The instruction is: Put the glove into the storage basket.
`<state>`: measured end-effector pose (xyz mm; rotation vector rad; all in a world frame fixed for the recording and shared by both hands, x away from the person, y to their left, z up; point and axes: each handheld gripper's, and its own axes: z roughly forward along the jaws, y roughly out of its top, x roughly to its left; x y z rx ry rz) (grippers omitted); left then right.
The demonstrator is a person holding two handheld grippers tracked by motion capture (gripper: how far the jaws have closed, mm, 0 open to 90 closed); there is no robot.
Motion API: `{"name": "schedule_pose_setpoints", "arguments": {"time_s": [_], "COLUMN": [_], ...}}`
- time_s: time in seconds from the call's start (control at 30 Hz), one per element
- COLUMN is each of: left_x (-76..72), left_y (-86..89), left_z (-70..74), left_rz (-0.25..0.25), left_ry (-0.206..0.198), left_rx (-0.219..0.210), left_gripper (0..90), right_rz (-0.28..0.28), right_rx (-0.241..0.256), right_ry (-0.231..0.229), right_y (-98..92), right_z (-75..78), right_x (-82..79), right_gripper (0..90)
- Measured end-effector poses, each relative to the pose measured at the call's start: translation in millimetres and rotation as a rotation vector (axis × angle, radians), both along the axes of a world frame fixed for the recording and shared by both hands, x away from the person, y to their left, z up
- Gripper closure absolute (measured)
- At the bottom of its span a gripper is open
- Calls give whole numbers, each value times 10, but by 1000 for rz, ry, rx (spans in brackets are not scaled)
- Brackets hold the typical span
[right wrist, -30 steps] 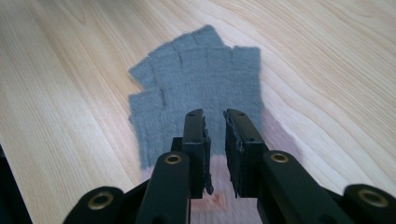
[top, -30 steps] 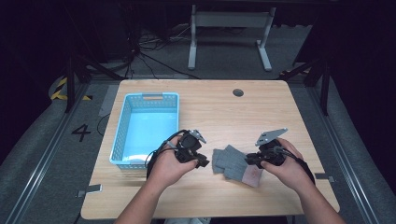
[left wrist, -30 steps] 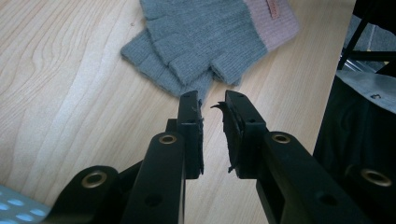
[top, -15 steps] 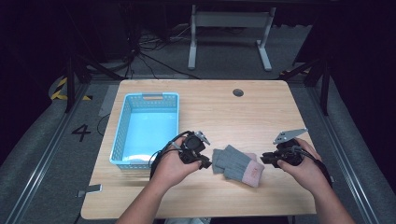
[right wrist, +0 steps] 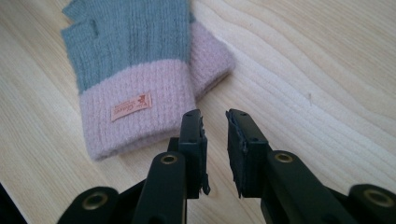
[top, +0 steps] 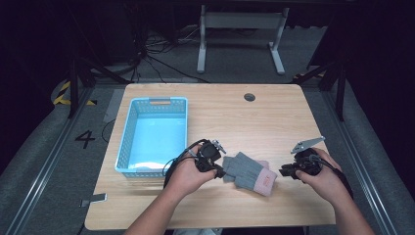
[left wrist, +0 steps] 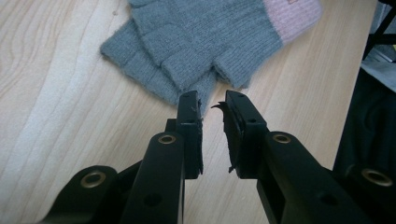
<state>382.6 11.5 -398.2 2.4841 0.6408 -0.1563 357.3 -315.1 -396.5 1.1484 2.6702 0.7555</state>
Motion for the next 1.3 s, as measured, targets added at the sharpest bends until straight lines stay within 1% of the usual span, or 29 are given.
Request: {"name": "schedule_pose_setpoints", "arguments": {"time_s": [0.17, 0.2, 0.23, 0.33, 0.47, 0.63, 0.7, 0.87, 0.97, 1.13, 1.3], "left_x": [23, 28, 31, 48, 67, 92, 102, 125, 142, 148, 154], "left_y": [-79, -92, -104, -135, -168, -195, -197, -206, -214, -240, -267], "left_z": [-86, -102, -119, -163, -209, -246, -252, -278, -303, -328, -342], "left_rz": [-6, -7, -7, -12, -19, -14, -14, -3, 1, -8, -14], "left_ry": [0, -10, -12, -6, -4, -3, -3, -1, 9, 17, 18], "left_rx": [22, 30, 32, 48, 50, 55, 57, 61, 61, 66, 73], "left_gripper": [762, 763, 762, 755, 755, 755, 753, 744, 742, 741, 735], "right_rz": [11, 11, 13, 17, 34, 63, 66, 79, 87, 101, 113], "right_rx": [-8, -11, -15, -20, -28, -48, -53, -54, -58, -47, -53], "right_ry": [14, 15, 16, 31, 44, 68, 75, 80, 78, 71, 59], "right_y": [-17, -21, -29, -33, -3, 38, 41, 41, 71, 109, 141], "right_z": [-28, -31, -38, -59, -89, -142, -151, -161, -172, -206, -225], "right_x": [-9, -10, -10, -15, -30, -35, -41, -49, -50, -34, -20], "right_gripper": [765, 765, 765, 765, 763, 764, 763, 749, 743, 718, 716]}}
